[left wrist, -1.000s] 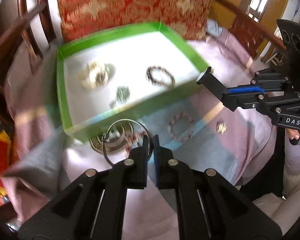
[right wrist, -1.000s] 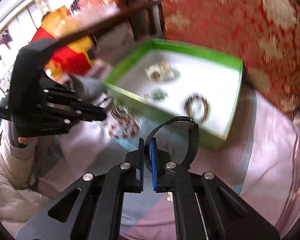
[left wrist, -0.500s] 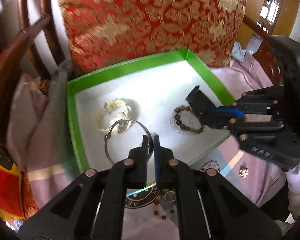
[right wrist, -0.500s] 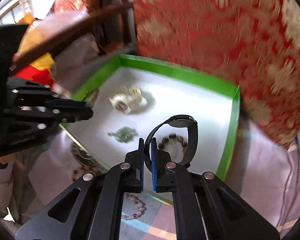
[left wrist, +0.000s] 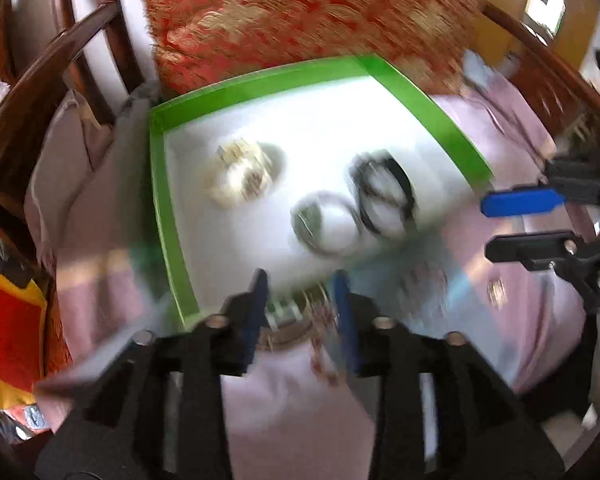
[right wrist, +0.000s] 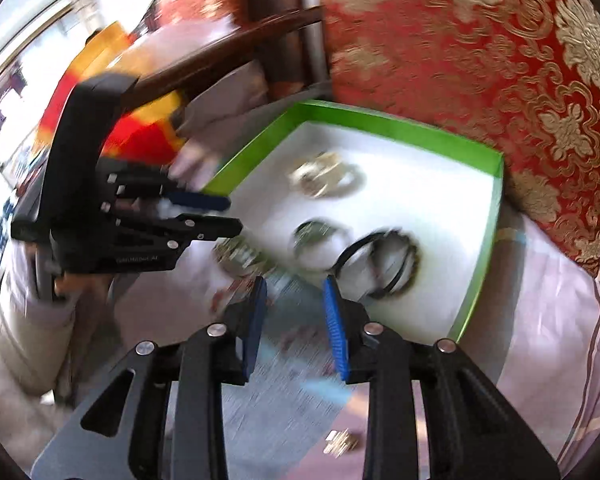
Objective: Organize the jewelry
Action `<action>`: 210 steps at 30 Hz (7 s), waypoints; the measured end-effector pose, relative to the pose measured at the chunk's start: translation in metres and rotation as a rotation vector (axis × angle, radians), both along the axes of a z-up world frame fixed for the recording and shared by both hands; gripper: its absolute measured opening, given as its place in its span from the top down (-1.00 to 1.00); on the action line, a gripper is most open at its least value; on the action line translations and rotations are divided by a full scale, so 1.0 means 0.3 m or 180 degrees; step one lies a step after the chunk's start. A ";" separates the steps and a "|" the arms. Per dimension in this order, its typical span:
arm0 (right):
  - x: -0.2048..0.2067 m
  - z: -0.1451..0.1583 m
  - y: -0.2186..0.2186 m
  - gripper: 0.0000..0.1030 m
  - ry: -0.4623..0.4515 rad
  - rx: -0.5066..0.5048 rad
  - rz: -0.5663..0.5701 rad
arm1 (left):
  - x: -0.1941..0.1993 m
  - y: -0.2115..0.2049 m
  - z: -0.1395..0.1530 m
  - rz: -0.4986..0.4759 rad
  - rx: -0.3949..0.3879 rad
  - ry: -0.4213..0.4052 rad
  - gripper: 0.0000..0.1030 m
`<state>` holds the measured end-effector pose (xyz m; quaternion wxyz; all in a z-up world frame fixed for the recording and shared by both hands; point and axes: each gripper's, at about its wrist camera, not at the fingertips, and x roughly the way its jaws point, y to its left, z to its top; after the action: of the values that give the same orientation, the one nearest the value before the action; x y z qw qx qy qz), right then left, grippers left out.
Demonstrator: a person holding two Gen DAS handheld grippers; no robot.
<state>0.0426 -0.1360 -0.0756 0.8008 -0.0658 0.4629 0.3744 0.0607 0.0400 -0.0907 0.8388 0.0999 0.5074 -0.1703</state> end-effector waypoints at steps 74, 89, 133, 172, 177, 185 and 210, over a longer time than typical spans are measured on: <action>-0.016 -0.293 0.029 0.85 0.0070 -0.1065 -0.0288 | -0.091 -0.095 -0.224 -0.0300 0.0217 0.0433 0.84; -0.006 -0.293 0.016 0.85 0.0077 -0.1049 -0.0320 | -0.073 -0.083 -0.232 -0.0216 0.0189 0.0479 0.75; -0.003 -0.087 -0.046 0.11 0.0016 -0.0699 -0.0361 | 0.099 -0.025 0.154 0.0011 -0.0264 -0.0219 0.86; 0.181 -0.010 -0.040 0.40 -0.0277 -0.0440 -0.0941 | 0.192 -0.007 0.076 0.0226 -0.0298 -0.0084 0.53; 0.087 0.045 -0.090 0.40 -0.0158 -0.0163 -0.0744 | 0.083 0.006 0.113 0.0104 -0.0282 -0.0235 0.47; -0.084 -0.168 -0.160 0.32 0.0326 -0.0478 -0.0533 | -0.075 -0.092 -0.081 -0.0222 0.0006 0.0197 0.46; -0.025 -0.251 0.008 0.63 0.0254 -0.0904 -0.0421 | 0.016 -0.116 -0.227 0.0071 0.0103 0.0518 0.72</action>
<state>0.0352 -0.1337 -0.1507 0.7873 -0.1328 0.5460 0.2540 0.0656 0.0052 -0.1587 0.7949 0.0936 0.5776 -0.1603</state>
